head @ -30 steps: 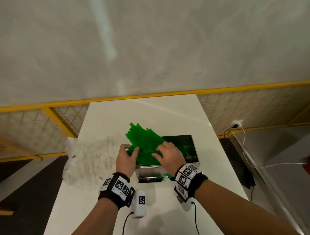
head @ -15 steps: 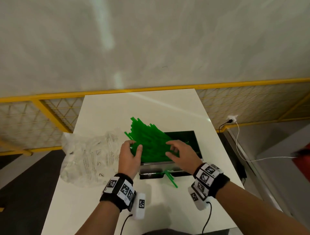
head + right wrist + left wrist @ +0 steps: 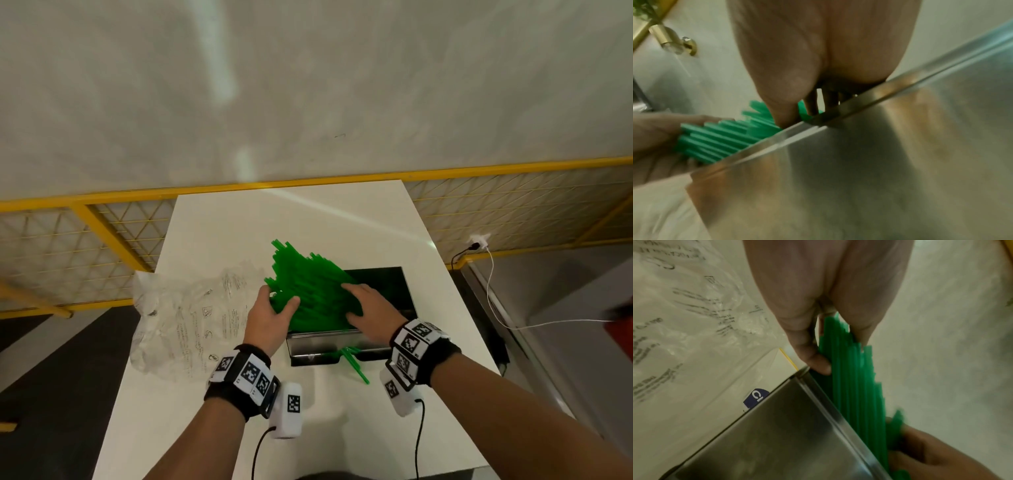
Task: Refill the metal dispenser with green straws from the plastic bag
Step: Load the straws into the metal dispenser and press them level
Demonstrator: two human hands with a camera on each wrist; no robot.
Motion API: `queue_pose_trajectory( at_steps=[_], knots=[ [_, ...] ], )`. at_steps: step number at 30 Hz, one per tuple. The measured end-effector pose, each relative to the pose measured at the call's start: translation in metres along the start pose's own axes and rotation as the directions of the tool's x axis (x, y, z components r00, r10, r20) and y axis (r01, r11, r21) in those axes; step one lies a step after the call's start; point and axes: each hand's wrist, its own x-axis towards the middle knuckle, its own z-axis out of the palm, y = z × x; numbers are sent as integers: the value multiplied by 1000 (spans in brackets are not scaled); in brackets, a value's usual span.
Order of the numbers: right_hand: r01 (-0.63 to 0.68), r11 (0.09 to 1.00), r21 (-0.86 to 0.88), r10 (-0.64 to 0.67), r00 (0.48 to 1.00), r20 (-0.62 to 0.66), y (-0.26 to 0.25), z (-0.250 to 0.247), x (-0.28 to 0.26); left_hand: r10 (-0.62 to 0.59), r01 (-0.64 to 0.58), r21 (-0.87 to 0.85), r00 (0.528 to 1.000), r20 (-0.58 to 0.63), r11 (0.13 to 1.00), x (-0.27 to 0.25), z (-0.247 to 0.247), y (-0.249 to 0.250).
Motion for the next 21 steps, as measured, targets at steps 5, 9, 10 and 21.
queue_pose_trajectory(
  at_steps=[5,9,10,21],
  knots=[
    [29,994,-107,-42,992,-119,4,8,3,-100,118,-192,990,103,974,5,-5,5],
    [-20,959,-282,-40,978,-204,5,16,0,-167,205,-293,975,148,934,-1,0,12],
    [-31,946,-322,-42,975,-217,4,17,-1,-175,220,-302,970,170,928,-3,2,13],
    [90,930,357,-78,996,-45,-9,-49,-24,22,-26,139,999,31,990,1,-24,20]
  ],
)
